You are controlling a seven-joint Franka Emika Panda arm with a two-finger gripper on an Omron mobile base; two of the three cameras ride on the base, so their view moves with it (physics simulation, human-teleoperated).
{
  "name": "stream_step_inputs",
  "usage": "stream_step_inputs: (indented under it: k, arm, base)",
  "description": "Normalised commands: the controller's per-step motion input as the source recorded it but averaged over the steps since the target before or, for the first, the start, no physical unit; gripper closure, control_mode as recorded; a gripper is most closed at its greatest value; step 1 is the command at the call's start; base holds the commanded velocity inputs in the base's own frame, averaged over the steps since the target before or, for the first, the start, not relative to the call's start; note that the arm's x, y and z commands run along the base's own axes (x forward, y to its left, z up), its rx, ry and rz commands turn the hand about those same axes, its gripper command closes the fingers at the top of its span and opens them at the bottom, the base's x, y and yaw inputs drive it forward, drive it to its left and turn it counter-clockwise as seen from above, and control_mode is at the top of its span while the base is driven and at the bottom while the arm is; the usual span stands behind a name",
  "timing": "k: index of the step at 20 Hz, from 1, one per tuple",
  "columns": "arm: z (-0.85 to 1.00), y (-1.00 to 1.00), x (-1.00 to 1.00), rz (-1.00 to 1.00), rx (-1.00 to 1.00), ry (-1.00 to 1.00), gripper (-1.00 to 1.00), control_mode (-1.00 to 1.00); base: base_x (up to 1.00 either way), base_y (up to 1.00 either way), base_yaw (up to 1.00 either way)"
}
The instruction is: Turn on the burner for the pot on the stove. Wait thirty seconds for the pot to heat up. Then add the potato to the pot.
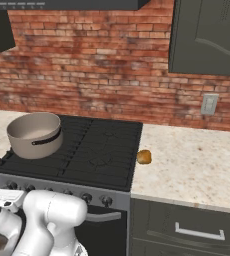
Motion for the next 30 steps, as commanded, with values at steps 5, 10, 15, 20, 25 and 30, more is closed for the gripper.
stream_step_inputs:
  k: [5, 10, 15, 20, 25, 30]
  arm:
    - [0.35, -0.31, 0.02, -0.06, 0.03, -0.22, 1.0, -1.0]
    - [0.4, 0.05, 0.1, -0.07, 0.01, -0.11, 1.0, -1.0]
    - [0.43, 0.4, 0.07, -0.01, -0.14, -0.05, 1.0, -1.0]
    - [0.54, 0.13, 0.06, 0.06, -0.25, -0.02, 1.0, -1.0]
    - [0.41, 0.16, 0.0, 0.1, -0.32, -0.01, 1.0, -1.0]
    - [0.46, 0.35, 0.0, 0.08, -0.38, -0.11, 1.0, -1.0]
  base:
    - [0.0, 0.0, 0.0]
    - [0.0, 0.0, 0.0]
    - [0.0, 0.0, 0.0]
    - [0.0, 0.0, 0.0]
    - [0.0, 0.0, 0.0]
    - [0.0, 0.0, 0.0]
